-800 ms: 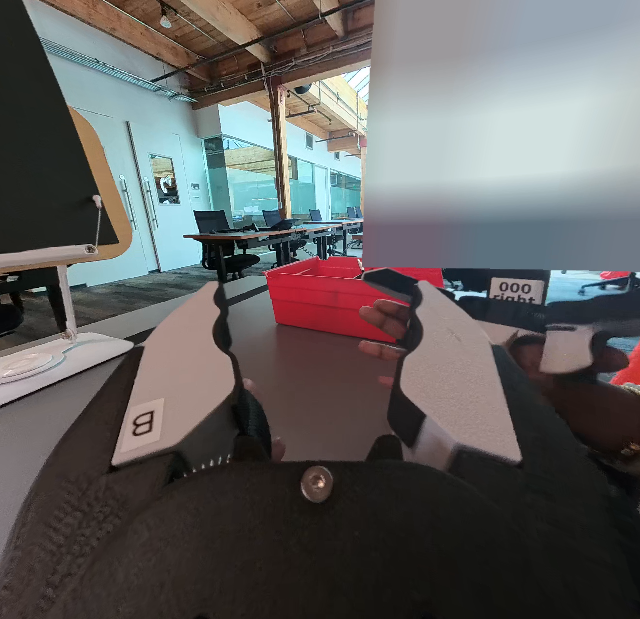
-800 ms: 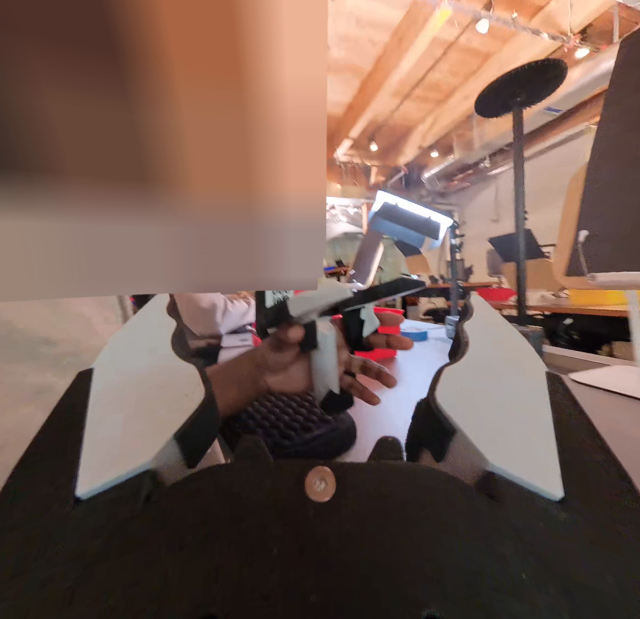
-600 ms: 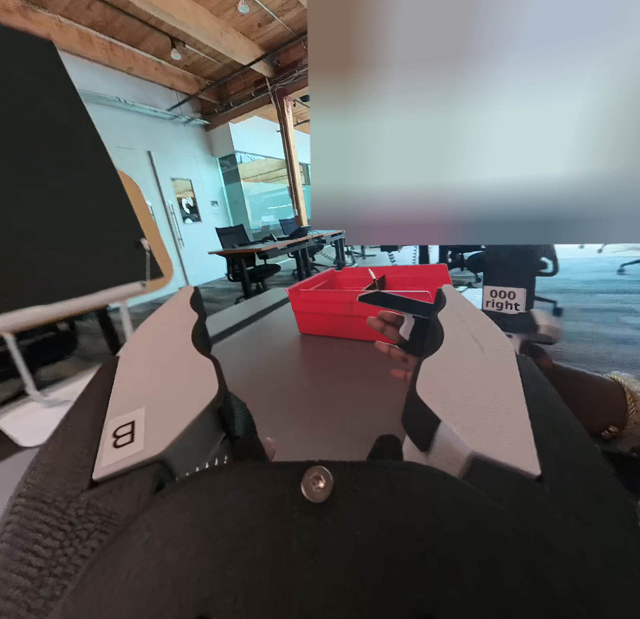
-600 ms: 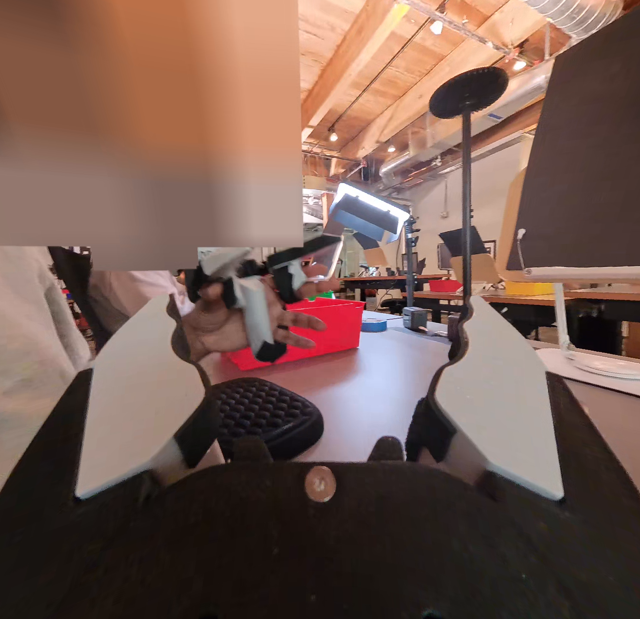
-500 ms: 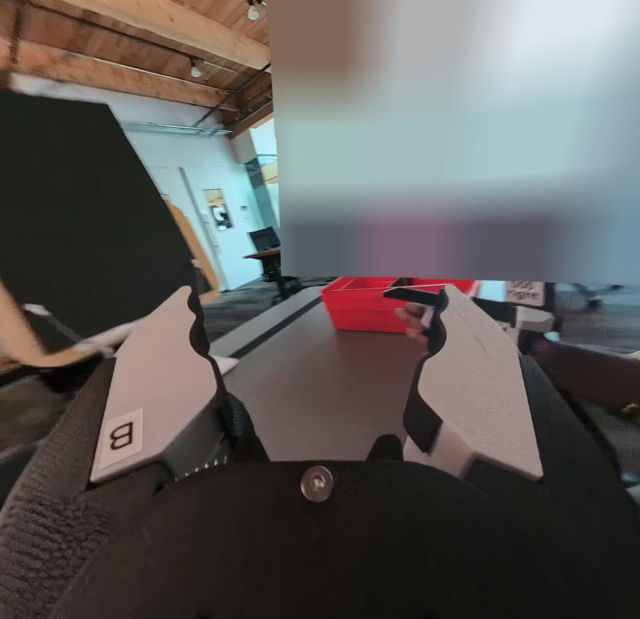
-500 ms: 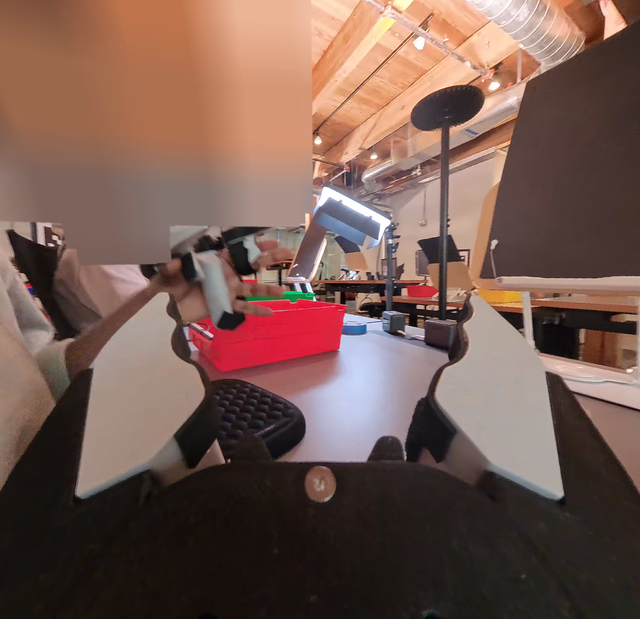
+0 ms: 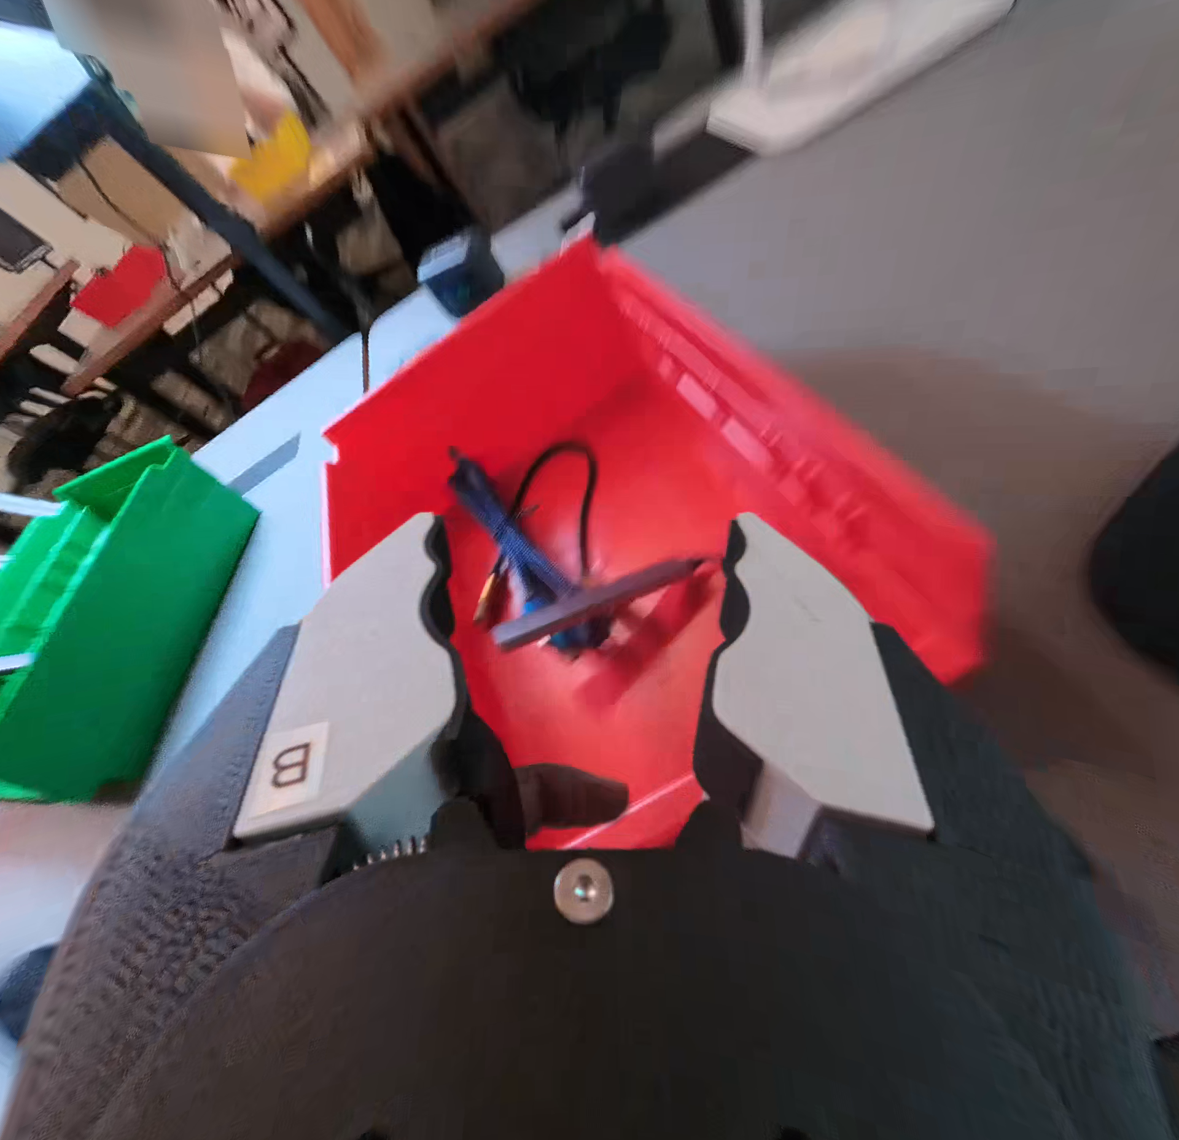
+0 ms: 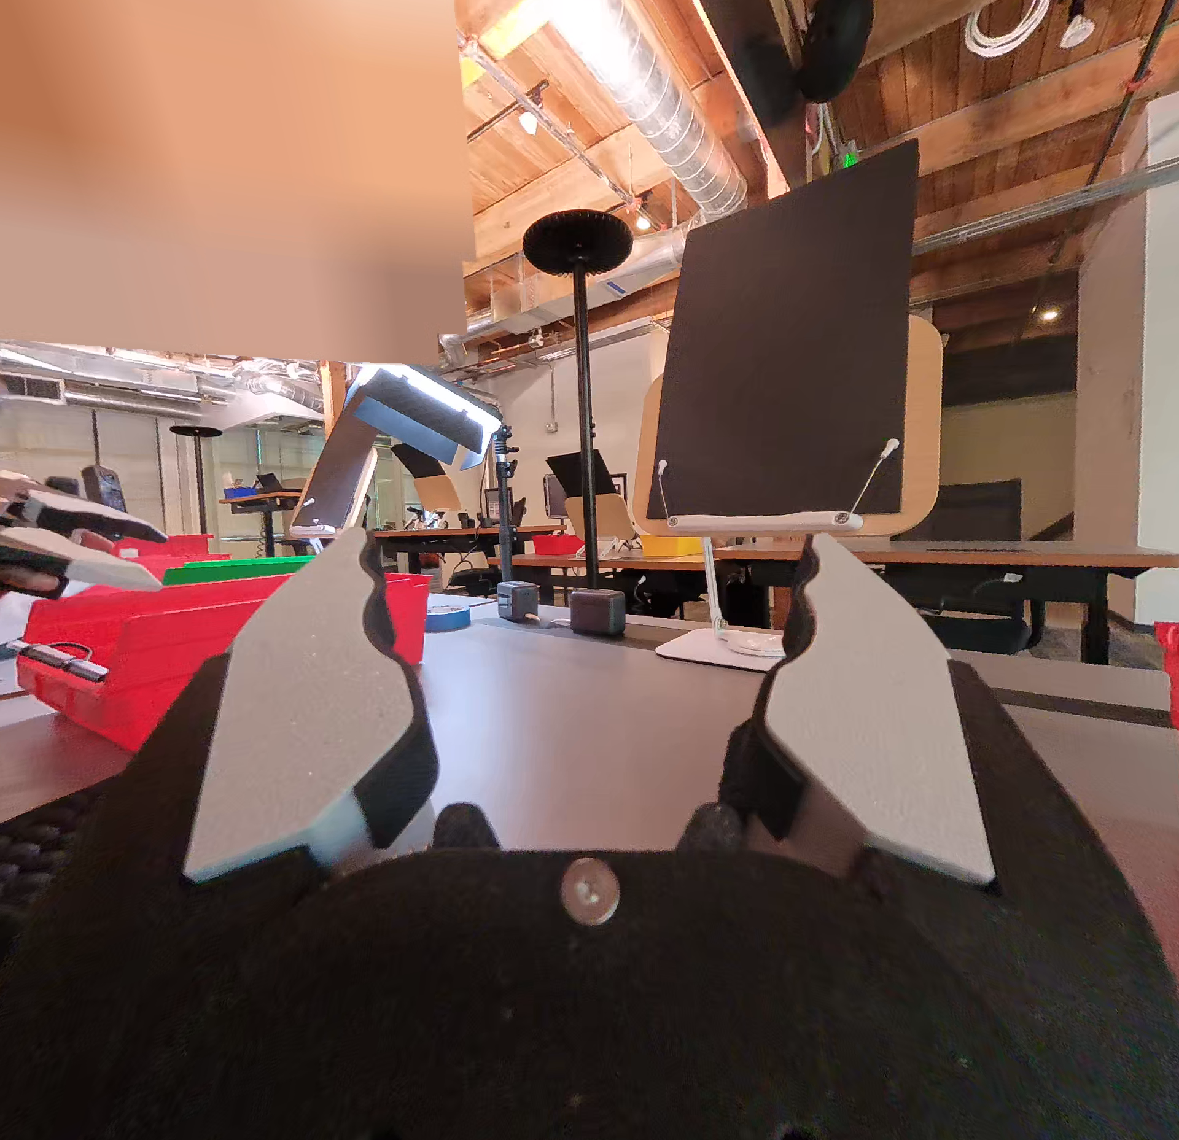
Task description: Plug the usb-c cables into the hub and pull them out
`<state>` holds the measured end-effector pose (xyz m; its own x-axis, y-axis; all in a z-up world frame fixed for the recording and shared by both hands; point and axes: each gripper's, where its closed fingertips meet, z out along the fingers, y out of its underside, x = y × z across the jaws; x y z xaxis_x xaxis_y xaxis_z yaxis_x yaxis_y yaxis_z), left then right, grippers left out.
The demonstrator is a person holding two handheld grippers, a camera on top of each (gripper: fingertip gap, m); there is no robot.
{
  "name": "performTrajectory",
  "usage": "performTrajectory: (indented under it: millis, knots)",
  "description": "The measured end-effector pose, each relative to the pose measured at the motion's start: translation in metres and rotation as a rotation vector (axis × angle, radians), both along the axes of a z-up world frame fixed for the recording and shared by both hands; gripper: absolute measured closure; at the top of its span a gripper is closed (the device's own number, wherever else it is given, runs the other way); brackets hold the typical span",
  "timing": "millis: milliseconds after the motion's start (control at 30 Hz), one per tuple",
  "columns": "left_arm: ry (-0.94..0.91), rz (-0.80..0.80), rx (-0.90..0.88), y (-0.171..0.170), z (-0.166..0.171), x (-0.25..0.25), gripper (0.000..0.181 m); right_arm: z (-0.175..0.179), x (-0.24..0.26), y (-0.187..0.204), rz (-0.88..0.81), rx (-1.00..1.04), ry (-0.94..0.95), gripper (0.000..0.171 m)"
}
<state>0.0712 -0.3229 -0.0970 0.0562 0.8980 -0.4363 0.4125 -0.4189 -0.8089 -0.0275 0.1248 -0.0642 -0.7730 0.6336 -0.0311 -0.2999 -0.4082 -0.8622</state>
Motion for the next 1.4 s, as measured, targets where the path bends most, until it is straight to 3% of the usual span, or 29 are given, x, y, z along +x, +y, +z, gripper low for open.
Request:
performTrajectory:
  millis: [200, 333, 500, 967, 1100, 1233, 1400]
  knots:
    - [-0.579, -0.089, -0.445, -0.051, -0.055, -0.001, 0.12, -0.002, 0.003, -0.006, -0.006, 0.049, 0.028, 0.053]
    - [-0.772, -0.147, -0.684, -0.068, -0.074, -0.008, 0.123, 0.001, 0.001, 0.001, 0.01, -0.012, 0.005, 0.056]
    - [-0.798, -0.149, -0.803, -0.075, -0.089, -0.02, 0.126, 0.001, 0.0, 0.002, 0.021, -0.022, -0.005, 0.059]
    - [-0.782, -0.185, -0.761, -0.072, -0.106, -0.026, 0.131, 0.001, -0.001, 0.002, 0.029, -0.031, -0.014, 0.062]
    - [-0.814, -0.217, -0.805, -0.08, -0.115, -0.024, 0.145, 0.0, -0.001, 0.002, 0.03, -0.033, -0.017, 0.063]
    - [-0.729, -0.19, -0.77, -0.08, -0.106, -0.03, 0.17, 0.0, -0.003, 0.003, 0.028, -0.037, -0.023, 0.065]
    - [-0.449, -0.111, -0.598, -0.071, -0.055, -0.04, 0.173, 0.0, -0.005, 0.004, 0.03, -0.05, -0.037, 0.067]
